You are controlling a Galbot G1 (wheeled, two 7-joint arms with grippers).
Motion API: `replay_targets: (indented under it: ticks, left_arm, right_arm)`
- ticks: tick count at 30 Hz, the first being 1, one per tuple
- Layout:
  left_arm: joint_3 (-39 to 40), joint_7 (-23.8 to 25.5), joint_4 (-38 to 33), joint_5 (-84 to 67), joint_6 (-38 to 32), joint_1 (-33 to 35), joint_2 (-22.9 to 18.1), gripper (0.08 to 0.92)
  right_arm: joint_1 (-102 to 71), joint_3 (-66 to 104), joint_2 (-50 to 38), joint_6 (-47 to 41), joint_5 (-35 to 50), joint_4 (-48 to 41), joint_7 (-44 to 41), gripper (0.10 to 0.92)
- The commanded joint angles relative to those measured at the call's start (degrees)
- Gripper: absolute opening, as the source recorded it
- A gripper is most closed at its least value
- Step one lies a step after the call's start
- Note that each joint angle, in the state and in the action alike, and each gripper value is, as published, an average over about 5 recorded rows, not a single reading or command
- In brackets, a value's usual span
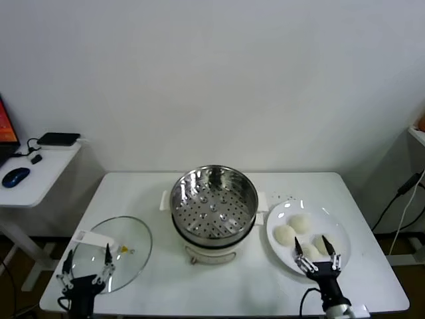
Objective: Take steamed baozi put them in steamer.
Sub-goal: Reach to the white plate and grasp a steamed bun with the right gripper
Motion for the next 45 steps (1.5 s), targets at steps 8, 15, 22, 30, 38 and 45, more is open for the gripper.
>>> replay_targets:
  ticks: [8,15,22,30,38,45]
  left_arm:
    - [1.1,0.4,-0.4,0.5,-0.6,-0.4,0.8,0.823]
    - [2.2,0.5,-0.3,1.8,-1.9,-0.2,1.0,0.823]
    - [3.2,0.7,0.4,2.5,-3.2,-0.1,1.1,0.823]
    - [3.8,0.7,1.4,3.0,-3.8,-0.5,1.2,0.823]
    - [4.2,0.7,2.0,3.4,-3.7,-0.6,1.1,0.823]
    - [4.4,0.9,2.3,3.8,-3.6,-0.9,0.6,0.823]
  right_arm:
    - [36.0,-21.4,-35.9,-35.0,4.3,-5.4,-10.8,0.823]
    - [66.7,-57.5,-54.4,-33.3,0.1,-9.7,-31.7,0.823]
    - [83.8,-77.6,-59.4,-20.3,-6.2,-15.2,-46.6,0.823]
    - [87.9,-85.2,-58.1,-13.8,-5.9,-19.4,-56.5,0.823]
    - [104.6,-100.6,-45.3,-15.9,0.5,-27.8,-54.9,0.823]
    - [114.5,-113.6,-36.1,-16.1,6.2,-33.2,-54.6,0.823]
